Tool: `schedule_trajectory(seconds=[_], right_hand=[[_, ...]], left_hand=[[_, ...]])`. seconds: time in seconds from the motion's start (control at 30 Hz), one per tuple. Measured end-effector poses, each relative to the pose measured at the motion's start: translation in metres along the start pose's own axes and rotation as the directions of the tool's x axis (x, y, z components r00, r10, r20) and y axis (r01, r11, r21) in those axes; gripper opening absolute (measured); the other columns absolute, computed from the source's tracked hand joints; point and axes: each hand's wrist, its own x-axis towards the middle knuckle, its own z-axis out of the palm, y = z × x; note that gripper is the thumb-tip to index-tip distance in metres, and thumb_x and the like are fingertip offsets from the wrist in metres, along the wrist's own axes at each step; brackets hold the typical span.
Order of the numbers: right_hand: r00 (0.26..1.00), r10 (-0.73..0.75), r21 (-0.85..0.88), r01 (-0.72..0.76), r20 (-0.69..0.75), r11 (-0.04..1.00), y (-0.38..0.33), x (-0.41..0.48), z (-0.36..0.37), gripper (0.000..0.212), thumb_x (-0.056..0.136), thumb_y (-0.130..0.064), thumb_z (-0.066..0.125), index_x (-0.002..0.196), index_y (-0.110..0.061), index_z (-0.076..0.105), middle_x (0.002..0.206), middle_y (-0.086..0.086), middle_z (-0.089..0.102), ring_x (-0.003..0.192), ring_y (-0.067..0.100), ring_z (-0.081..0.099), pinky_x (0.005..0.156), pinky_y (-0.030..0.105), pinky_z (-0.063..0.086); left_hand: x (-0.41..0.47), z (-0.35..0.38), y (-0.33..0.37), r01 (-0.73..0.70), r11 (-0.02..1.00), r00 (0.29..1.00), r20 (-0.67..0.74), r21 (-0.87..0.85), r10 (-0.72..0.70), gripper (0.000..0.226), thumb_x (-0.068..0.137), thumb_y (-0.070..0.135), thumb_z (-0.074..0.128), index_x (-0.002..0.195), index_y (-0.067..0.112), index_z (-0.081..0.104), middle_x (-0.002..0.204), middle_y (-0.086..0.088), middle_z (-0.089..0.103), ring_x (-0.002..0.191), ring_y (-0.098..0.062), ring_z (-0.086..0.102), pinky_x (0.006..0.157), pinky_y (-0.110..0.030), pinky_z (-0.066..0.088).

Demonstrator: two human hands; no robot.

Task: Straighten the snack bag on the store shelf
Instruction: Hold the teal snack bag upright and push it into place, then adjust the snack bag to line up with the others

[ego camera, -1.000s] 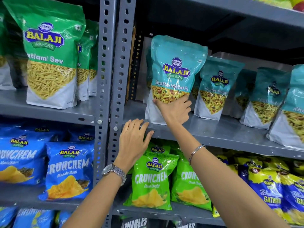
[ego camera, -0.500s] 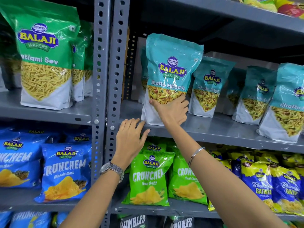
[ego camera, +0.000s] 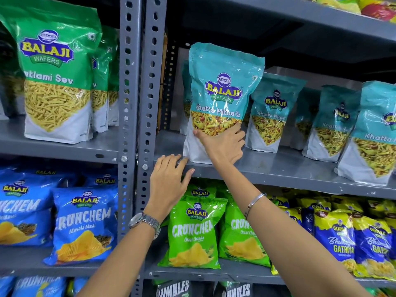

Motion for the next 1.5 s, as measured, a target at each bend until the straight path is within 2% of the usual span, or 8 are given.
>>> schedule_trajectory(seconds=[0.57,0.73,0.83,0.97,1.1,1.23,1.33,1.5], right_hand=[[1.0,-0.027,-0.007,0.027,0.001,1.0,0.001,-0.006,-0.004,0.122,0.053,-0.074,0.071,0.143,-0.007,0.023,0.126,0.011,0.045,0.114,0.031,0.048,0.081,0.039,0.046],[0.992,-0.124,-0.033,0.125,0.013,0.992,0.014,0.008,-0.022,0.12,0.062,-0.083,0.055,0.147,-0.007,0.017,0.138,0.014,0.038,0.124,0.033,0.042,0.087,0.043,0.045],[0.99,-0.139,0.019,0.139,-0.001,0.99,0.03,0.034,-0.041,0.11,0.069,-0.082,0.048,0.146,-0.008,0.021,0.139,0.015,0.037,0.125,0.034,0.043,0.09,0.045,0.042],[0.99,-0.118,-0.011,0.117,-0.079,0.993,0.065,0.081,-0.061,0.091,0.079,-0.072,0.048,0.14,-0.006,0.029,0.137,0.016,0.04,0.121,0.034,0.046,0.086,0.043,0.042],[0.976,-0.141,-0.126,0.12,-0.167,0.985,0.106,0.133,-0.071,0.077,0.081,-0.06,0.053,0.134,-0.007,0.035,0.13,0.015,0.045,0.115,0.035,0.049,0.077,0.04,0.043],[0.987,-0.111,-0.066,0.104,-0.114,0.992,0.142,0.174,-0.066,0.071,0.083,-0.055,0.054,0.133,-0.007,0.036,0.13,0.016,0.046,0.114,0.036,0.05,0.074,0.038,0.038],[0.993,-0.112,-0.047,0.11,-0.043,0.993,0.16,0.196,-0.057,0.074,0.086,-0.054,0.053,0.137,-0.006,0.032,0.136,0.016,0.043,0.12,0.035,0.047,0.085,0.043,0.043],[0.966,0.022,0.003,-0.023,0.256,1.0,0.158,0.221,-0.034,0.109,0.074,-0.06,0.067,0.148,-0.003,0.009,0.151,0.021,0.018,0.138,0.037,0.023,0.106,0.049,0.029]], left_hand=[[0.0,0.001,-0.001,-0.014,1.0,1.0,0.007,0.019,0.014,0.042,0.09,0.039,0.046,0.112,0.006,0.062,0.107,-0.014,0.067,0.102,-0.032,0.06,0.098,-0.045,0.04],[-0.003,0.001,0.012,-0.003,0.994,0.986,-0.166,-0.11,-0.016,0.047,0.091,0.037,0.048,0.126,0.006,0.049,0.121,-0.015,0.061,0.111,-0.029,0.055,0.106,-0.039,0.031],[0.0,0.006,0.046,-0.114,0.979,0.967,-0.243,-0.171,0.07,0.045,0.092,0.034,0.048,0.128,0.008,0.045,0.127,-0.014,0.058,0.117,-0.026,0.05,0.106,-0.038,0.03],[0.016,0.021,0.108,-0.223,0.933,0.966,-0.19,-0.282,0.174,0.04,0.091,0.028,0.051,0.126,0.009,0.052,0.13,-0.013,0.057,0.117,-0.025,0.049,0.1,-0.04,0.037],[0.029,0.044,0.156,-0.211,0.944,0.977,-0.034,-0.254,0.209,0.044,0.086,0.024,0.06,0.127,0.008,0.054,0.135,-0.014,0.053,0.116,-0.031,0.055,0.1,-0.044,0.04],[0.035,0.06,0.173,-0.153,0.956,0.987,0.015,-0.249,0.162,0.037,0.087,0.022,0.057,0.122,0.009,0.058,0.135,-0.013,0.054,0.11,-0.03,0.059,0.099,-0.045,0.042],[0.033,0.068,0.175,-0.149,0.97,0.986,0.045,-0.191,0.16,0.036,0.09,0.027,0.048,0.119,0.011,0.062,0.13,-0.01,0.059,0.111,-0.025,0.059,0.1,-0.043,0.039],[0.031,0.078,0.179,-0.073,0.993,0.986,0.143,-0.087,0.085,0.042,0.09,0.039,0.041,0.11,0.013,0.067,0.119,-0.007,0.067,0.105,-0.023,0.062,0.099,-0.041,0.038]])
